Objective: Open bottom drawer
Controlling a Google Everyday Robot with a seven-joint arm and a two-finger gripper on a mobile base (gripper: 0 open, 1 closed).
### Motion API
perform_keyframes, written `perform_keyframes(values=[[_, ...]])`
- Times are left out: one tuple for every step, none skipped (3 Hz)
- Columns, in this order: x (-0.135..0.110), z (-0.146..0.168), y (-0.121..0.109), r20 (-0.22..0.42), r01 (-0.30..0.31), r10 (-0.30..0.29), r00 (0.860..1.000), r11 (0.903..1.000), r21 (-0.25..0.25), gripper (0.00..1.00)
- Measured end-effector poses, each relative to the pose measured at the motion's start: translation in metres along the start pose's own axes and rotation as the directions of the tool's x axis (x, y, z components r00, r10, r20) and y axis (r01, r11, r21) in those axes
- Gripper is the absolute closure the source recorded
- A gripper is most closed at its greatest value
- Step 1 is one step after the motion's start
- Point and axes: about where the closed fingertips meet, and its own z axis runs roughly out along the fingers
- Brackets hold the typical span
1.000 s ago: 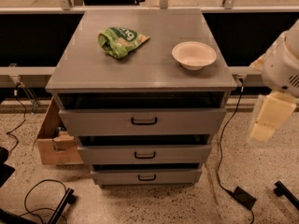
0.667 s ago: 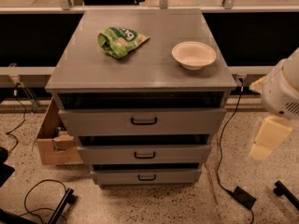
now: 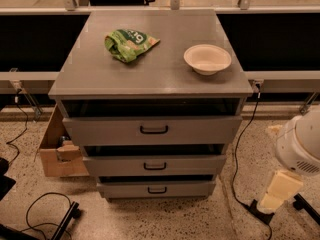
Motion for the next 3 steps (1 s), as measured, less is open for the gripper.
perform_keyframes(values=[[0.003,0.008,0.004,-0.002,-0.003,0.003,1.000,1.0000,0.000,0.00],[-0.008,0.017,0.010,-0.010,0.025,-0.025,1.000,0.9996,-0.009,0.00],[-0.027,0.068,0.045,0.051,0.053,-0.049,0.997,0.9947,-0.088,0.00]])
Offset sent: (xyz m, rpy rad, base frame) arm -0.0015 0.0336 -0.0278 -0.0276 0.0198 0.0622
